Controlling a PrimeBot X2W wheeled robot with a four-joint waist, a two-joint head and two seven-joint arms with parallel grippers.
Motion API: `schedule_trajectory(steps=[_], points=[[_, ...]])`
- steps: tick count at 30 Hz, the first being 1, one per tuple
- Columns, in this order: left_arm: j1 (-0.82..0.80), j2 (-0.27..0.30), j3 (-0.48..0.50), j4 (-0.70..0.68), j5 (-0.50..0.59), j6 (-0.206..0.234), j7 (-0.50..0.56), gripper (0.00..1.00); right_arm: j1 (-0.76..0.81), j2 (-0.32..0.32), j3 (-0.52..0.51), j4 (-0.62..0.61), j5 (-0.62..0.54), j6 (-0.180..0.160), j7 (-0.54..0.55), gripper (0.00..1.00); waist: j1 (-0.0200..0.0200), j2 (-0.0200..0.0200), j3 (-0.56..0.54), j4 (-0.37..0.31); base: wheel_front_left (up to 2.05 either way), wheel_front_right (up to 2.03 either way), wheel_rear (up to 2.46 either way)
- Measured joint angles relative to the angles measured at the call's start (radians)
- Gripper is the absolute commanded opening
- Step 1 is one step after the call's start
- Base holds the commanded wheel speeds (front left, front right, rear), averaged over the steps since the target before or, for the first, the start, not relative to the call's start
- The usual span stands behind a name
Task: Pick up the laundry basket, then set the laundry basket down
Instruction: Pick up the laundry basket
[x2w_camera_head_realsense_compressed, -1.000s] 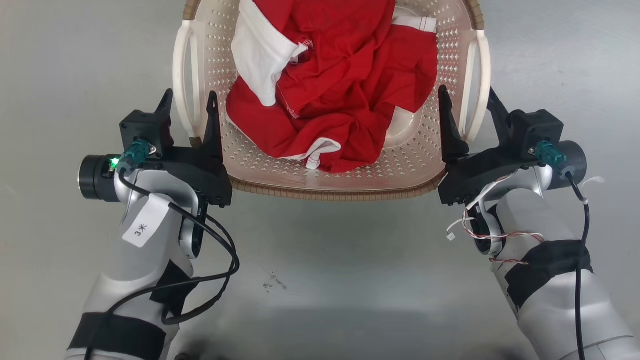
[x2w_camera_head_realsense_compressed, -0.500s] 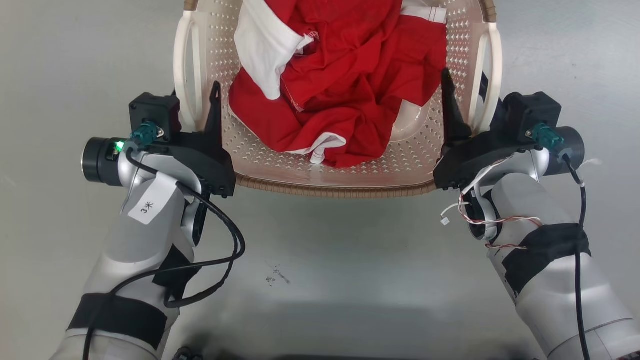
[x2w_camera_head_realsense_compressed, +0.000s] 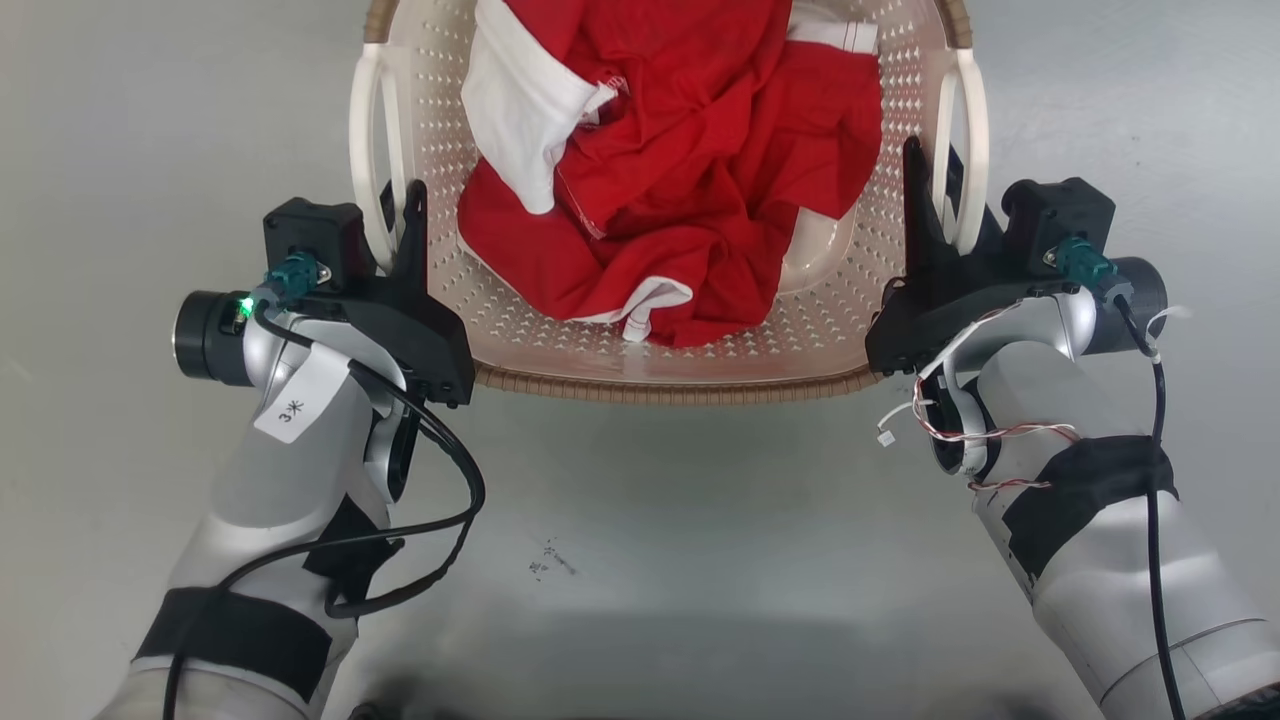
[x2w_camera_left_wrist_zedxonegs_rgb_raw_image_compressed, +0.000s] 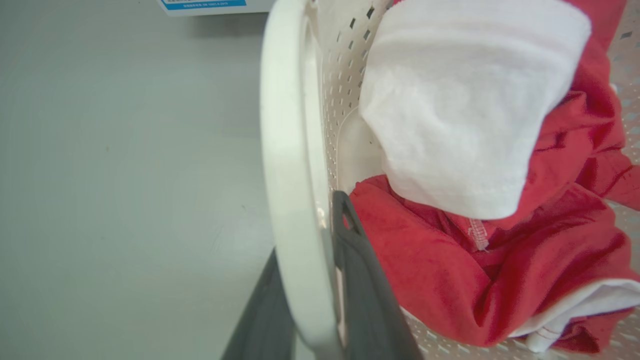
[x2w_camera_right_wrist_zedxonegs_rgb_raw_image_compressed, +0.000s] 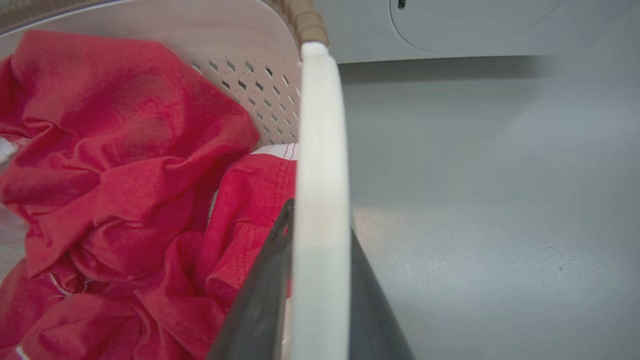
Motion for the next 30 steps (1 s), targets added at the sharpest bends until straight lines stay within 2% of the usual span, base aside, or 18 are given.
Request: schedule_trajectory(steps=[13, 30], points=[[0.063, -0.001, -0.085, 0.018, -0.094, 0.021, 0.001, 0.0, 0.039, 0.0, 0.058, 0.069, 0.08, -0.007, 0.0, 0.0, 0.0, -0.0001, -0.088, -0.012, 0.0, 0.0, 0.0], [0.203, -0.01, -0.181, 0.061, -0.181, 0.05, 0.002, 0.0, 0.159, 0.015, 0.161, 0.169, 0.185, 0.001, 0.025, 0.0, -0.0001, -0.0001, -0.308, -0.024, 0.0, 0.0, 0.0]])
